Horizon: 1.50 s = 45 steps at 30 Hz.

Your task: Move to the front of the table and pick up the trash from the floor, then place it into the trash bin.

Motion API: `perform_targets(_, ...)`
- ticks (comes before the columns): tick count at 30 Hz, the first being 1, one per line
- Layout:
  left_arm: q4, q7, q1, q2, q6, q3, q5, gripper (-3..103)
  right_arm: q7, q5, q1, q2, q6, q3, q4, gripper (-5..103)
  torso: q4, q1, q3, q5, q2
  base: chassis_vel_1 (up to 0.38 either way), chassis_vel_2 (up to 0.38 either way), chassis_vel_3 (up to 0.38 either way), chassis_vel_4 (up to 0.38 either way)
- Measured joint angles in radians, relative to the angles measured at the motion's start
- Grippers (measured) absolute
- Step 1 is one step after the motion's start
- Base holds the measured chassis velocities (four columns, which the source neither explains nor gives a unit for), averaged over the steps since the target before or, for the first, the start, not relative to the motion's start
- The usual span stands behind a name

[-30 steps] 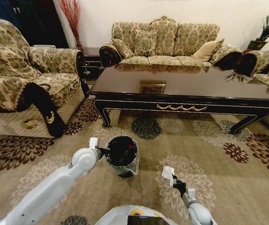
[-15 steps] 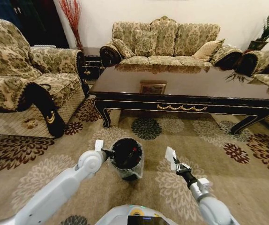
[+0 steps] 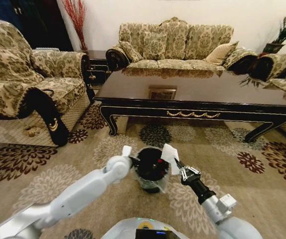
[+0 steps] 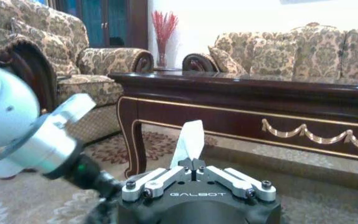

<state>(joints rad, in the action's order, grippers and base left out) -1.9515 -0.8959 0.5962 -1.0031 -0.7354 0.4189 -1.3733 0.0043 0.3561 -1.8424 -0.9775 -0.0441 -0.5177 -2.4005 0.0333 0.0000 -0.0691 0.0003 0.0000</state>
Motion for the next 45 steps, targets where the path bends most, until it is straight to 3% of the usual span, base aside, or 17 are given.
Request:
perform_targets(7,0.005,-0.022,-0.03,-0.036,0.0,0.052,-0.014,2,-0.001,-0.034,-0.008,-0.004,-0.001,0.009,0.017,0,0.0004,0.0,0.0,-0.0001,0.0,0.0,0.0,0.0,0.0)
perform_targets(9,0.0,-0.026,-0.023,-0.033,0.0,0.053,-0.014,2,-0.001,-0.048,-0.007,-0.01,-0.002,0.017,0.025,7,0.0006,0.0,0.0,0.0,0.0,0.0,0.0,0.0,0.0)
perform_targets(11,-0.001,-0.026,-0.019,-0.031,0.0,0.053,-0.014,2,-0.001,-0.055,-0.005,-0.012,-0.005,0.02,0.027,7,0.0006,0.0,0.0,-0.0003,0.0,0.0,0.0,0.0,0.0)
perform_targets(17,-0.016,-0.026,0.02,-0.018,0.0,0.03,-0.003,2,0.0,-0.075,-0.003,-0.03,-0.015,0.037,0.044,33,0.0004,0.0,0.0,-0.0003,0.0,0.0,0.0,0.0,0.0)
perform_targets(18,-0.016,-0.026,0.02,-0.018,0.0,0.03,-0.003,2,0.0,-0.075,-0.003,-0.03,-0.015,0.037,0.044,33,0.0004,0.0,0.0,-0.0003,0.0,0.0,0.0,0.0,0.0)
perform_targets(21,-0.024,-0.026,0.041,-0.007,0.0,0.013,0.003,2,0.002,-0.079,-0.004,-0.029,-0.017,0.041,0.046,50,0.0004,0.0,0.0,-0.0003,0.0,0.0,0.0,0.0,0.0)
perform_targets(23,-0.025,-0.026,0.042,-0.006,0.0,0.012,0.004,2,0.002,-0.079,-0.003,-0.029,-0.017,0.041,0.046,50,0.0004,0.0,0.0,-0.0003,0.0,0.0,0.0,0.0,0.0)
perform_targets(26,-0.03,-0.022,0.067,0.0,0.0,-0.024,0.012,2,0.004,-0.092,-0.003,-0.034,-0.022,0.044,0.046,66,0.0004,0.0,0.0,-0.0003,0.0,0.0,0.0,0.0,0.0)
perform_targets(28,-0.03,-0.021,0.071,0.0,0.0,-0.032,0.012,2,0.004,-0.094,-0.003,-0.036,-0.024,0.045,0.047,66,0.0004,0.0,0.0,-0.0003,0.0,0.0,0.0,0.0,0.0)
perform_targets(30,-0.033,-0.02,0.078,0.0,0.0,-0.056,0.012,2,0.004,-0.095,0.001,-0.041,-0.03,0.047,0.048,83,0.0003,0.0,0.0,-0.0004,0.0,0.0,0.0,0.0,0.0)
perform_targets(32,-0.036,-0.02,0.08,0.004,0.0,-0.061,0.011,2,0.004,-0.095,0.002,-0.041,-0.032,0.047,0.047,83,0.0002,0.0,0.0,-0.0004,0.0,0.0,0.0,0.0,0.0)
perform_targets(34,-0.043,-0.018,0.092,0.017,0.0,-0.08,0.009,2,0.005,-0.086,0.002,-0.041,-0.032,0.042,0.044,93,0.0001,0.0,0.0,-0.0005,0.0,0.0,0.0,0.0,0.0)
perform_targets(37,-0.048,-0.013,0.114,0.039,0.0,-0.111,0.01,2,0.009,-0.067,0.001,-0.041,-0.032,0.033,0.039,99,0.0004,0.0,0.0,-0.0005,0.0,0.0,0.0,0.0,0.0)
perform_targets(45,-0.058,0.002,0.183,0.106,0.0,-0.232,0.015,2,0.032,-0.027,0.006,-0.052,-0.031,0.024,0.042,100,0.0004,0.0,0.0,-0.0003,0.0,0.0,0.0,0.0,0.0)
